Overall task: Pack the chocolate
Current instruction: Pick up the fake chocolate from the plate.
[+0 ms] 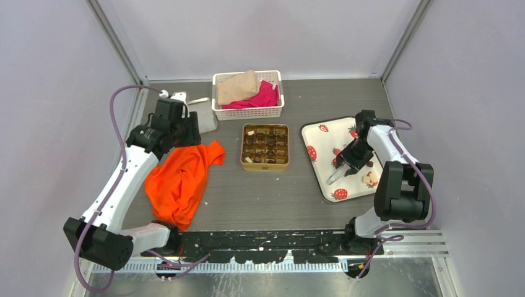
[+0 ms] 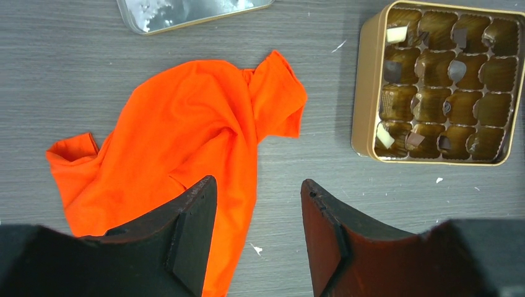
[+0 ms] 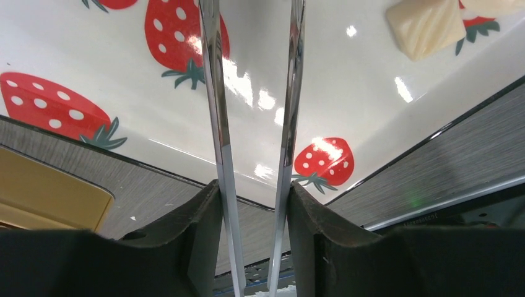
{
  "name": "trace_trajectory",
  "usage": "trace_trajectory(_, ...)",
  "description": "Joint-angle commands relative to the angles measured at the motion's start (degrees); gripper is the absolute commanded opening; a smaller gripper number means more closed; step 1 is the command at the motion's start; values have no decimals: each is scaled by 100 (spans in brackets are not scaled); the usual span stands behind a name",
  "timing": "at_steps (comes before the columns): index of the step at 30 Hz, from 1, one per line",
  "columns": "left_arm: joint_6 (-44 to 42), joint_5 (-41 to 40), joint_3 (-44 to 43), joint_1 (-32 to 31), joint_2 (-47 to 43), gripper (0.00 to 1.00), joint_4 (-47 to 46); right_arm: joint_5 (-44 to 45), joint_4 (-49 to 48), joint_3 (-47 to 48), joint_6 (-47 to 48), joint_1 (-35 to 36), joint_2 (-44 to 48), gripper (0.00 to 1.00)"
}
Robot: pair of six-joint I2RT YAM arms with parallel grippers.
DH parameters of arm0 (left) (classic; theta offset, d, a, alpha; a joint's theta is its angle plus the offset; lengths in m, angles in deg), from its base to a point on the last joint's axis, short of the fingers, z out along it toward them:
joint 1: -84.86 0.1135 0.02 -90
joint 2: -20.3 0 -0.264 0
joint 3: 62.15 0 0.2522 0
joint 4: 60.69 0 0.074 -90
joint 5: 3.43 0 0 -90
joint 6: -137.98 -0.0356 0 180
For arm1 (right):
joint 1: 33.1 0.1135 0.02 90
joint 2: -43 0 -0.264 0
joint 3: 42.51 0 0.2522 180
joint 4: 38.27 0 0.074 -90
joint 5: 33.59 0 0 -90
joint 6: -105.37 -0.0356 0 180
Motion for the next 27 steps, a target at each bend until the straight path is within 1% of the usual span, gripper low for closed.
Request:
trace_trajectory(1, -102, -142, -375, -11, 96, 54, -211, -19, -16, 397, 16, -61, -188, 46)
trace_trajectory(9, -128, -159, -590, -11, 220, 54, -129, 103, 72, 623, 52, -125, -390, 45)
trace_trajectory(12, -146, -168, -630, -11, 228, 54, -127, 91, 98, 702, 109, -149, -474, 44)
trace_trajectory(19, -146, -194, -641, -11, 213, 54, -148, 55, 25, 654, 171, -158, -606, 44)
trace_trajectory(21, -146, -194, -648, -11, 210, 54, -145, 59, 24, 668, 180, -158, -628, 42)
trace_trajectory(24, -146, -186, -680, -11, 210, 54, -136, 125, 53, 732, 222, -158, -625, 36)
trace_trajectory(27, -129, -169, -700, -11, 219, 54, -132, 130, 103, 803, 290, -166, -639, 22)
